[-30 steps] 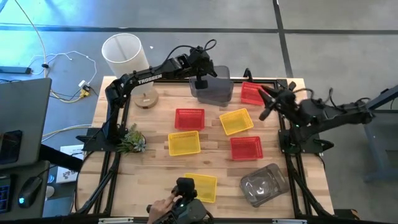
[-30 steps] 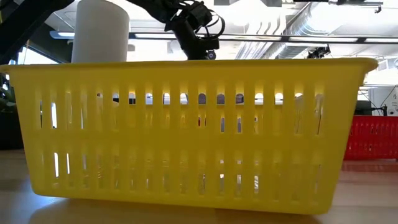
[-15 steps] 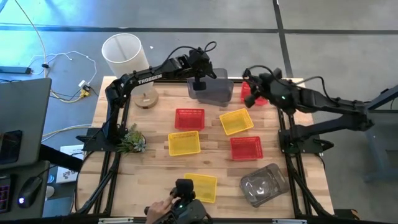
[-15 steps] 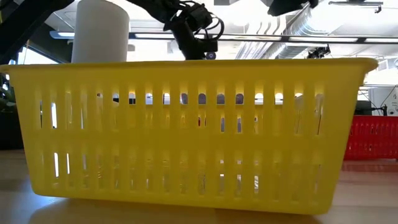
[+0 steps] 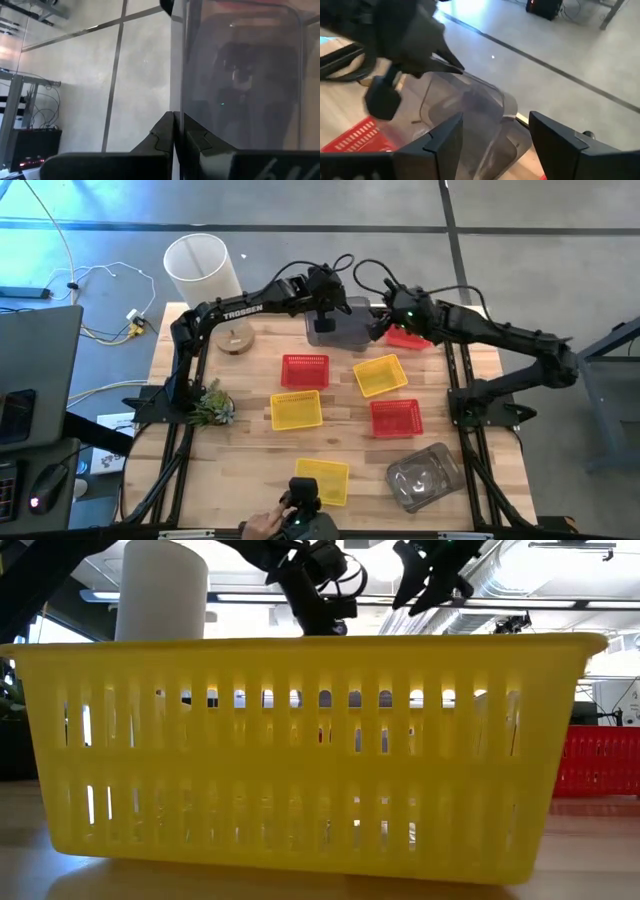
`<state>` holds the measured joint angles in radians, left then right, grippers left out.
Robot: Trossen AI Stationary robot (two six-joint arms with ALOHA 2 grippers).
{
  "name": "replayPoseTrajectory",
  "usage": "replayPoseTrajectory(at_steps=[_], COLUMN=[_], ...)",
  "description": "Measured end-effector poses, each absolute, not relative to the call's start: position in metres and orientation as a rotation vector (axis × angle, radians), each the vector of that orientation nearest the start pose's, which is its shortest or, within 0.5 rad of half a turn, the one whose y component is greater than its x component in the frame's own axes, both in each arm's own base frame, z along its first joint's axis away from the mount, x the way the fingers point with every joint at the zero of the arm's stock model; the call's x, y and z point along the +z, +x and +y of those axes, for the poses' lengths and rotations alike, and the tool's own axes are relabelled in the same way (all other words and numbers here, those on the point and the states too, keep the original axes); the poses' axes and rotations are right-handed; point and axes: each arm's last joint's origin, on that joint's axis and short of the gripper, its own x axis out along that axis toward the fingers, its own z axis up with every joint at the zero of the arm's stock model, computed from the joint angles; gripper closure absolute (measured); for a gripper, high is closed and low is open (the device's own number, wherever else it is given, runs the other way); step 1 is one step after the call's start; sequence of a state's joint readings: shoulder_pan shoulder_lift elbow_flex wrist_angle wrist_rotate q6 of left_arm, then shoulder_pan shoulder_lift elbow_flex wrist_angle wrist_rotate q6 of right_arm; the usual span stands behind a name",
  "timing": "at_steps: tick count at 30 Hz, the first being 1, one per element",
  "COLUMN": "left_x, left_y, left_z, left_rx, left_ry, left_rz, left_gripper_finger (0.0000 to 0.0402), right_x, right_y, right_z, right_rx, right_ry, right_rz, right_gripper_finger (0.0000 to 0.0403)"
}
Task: Stack baskets by color
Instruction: Stack the bottom left black bin on the top black bin
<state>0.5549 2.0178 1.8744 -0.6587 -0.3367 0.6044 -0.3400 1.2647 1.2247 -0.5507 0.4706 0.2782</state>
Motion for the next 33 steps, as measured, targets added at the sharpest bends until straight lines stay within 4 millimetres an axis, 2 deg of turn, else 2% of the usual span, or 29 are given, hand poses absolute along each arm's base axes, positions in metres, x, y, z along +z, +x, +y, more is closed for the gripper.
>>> replayPoseTrajectory(at_steps=[9,22,26,33], left_x=[0.298,0.298,0.298,0.298], left_y=[0.384,0.384,0.385,0.385], left_z=[0.237,0.237,0.236,0.236], left_rx=[0.559,0.575,0.576,0.575], left_ry=[0.46,0.464,0.458,0.455], left_rz=[1.046,1.048,1.045,1.043], left_gripper_finger=[0.0401,0.0401,0.0402,0.0401], right_x=[0.329,0.309,0.308,0.307], right_y=[0.262,0.271,0.269,0.267], right_z=[-0.122,-0.133,-0.135,-0.138], right_rx=[-0.87,-0.945,-0.937,-0.89], right_ry=[0.257,0.26,0.273,0.292], right_rz=[0.592,0.671,0.683,0.702], right_gripper_finger=[0.0187,0.0197,0.0242,0.0383])
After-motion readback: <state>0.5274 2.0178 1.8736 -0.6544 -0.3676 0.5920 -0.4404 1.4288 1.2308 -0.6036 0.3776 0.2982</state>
